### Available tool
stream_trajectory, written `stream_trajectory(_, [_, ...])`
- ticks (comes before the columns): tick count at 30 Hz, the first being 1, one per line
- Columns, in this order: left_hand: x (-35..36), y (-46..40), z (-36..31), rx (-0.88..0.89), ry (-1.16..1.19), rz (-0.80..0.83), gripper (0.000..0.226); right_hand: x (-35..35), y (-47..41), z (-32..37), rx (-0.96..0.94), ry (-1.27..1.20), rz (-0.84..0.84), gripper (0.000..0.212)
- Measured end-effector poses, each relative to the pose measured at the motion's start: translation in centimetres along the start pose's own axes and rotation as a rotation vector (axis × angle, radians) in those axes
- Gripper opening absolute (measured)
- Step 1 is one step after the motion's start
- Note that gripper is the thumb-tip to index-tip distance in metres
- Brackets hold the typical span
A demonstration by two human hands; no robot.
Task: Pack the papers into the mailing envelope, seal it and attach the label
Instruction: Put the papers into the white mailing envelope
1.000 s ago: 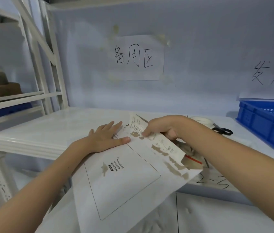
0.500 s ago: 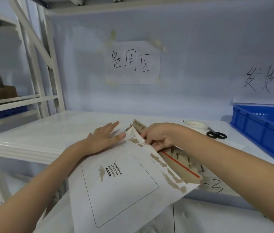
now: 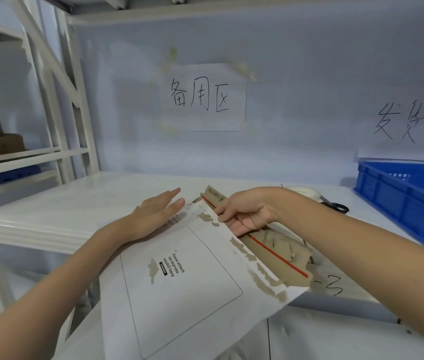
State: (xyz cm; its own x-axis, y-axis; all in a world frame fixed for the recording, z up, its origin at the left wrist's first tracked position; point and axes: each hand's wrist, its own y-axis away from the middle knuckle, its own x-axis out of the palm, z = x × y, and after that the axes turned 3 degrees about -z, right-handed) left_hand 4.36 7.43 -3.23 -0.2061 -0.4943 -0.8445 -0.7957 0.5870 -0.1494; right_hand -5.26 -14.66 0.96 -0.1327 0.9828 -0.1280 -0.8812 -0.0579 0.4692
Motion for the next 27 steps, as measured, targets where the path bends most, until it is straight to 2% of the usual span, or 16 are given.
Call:
stream_trajectory(7, [0.0,0.1,0.0,0.001,-0.052,-0.017,0.098,0.0,-0.4,-0.7,-0.043,-0.006,-0.031,0.05])
stream_trajectory(11, [-0.2,0.5,0.1,0.013,-0.051,0.004,0.067,-0.3,-0.4,-0.8,-0.045,-0.034,-0.025,0.053])
stream_trajectory(16, [-0.6,0.9,0.0,0.06,-0.063,0.038,0.063,-0.9,-0.1,-0.9,-0.019,-0.071,-0.006,0.051])
stream_trajectory(18, [-1.1,1.1,0.4,0.065,-0.099,0.046,0.069,-1.7,0.5,-1.0,-0.01,-0.034,0.008,0.049])
stream_trajectory(21, [-1.6,1.5,1.4,0.048,-0.287,0.113,0.107,-2.8,1.5,-1.1,0.016,0.013,0.028,0.049])
stream_trajectory(22, [-1.6,1.4,1.7,0.039,-0.323,0.128,0.113,-3.0,1.7,-1.1,0.024,0.024,0.031,0.049])
stream_trajectory(27, [-0.8,0.6,2.1,0.031,-0.297,0.113,0.113,-2.3,1.6,-0.9,0.021,0.07,0.045,0.047])
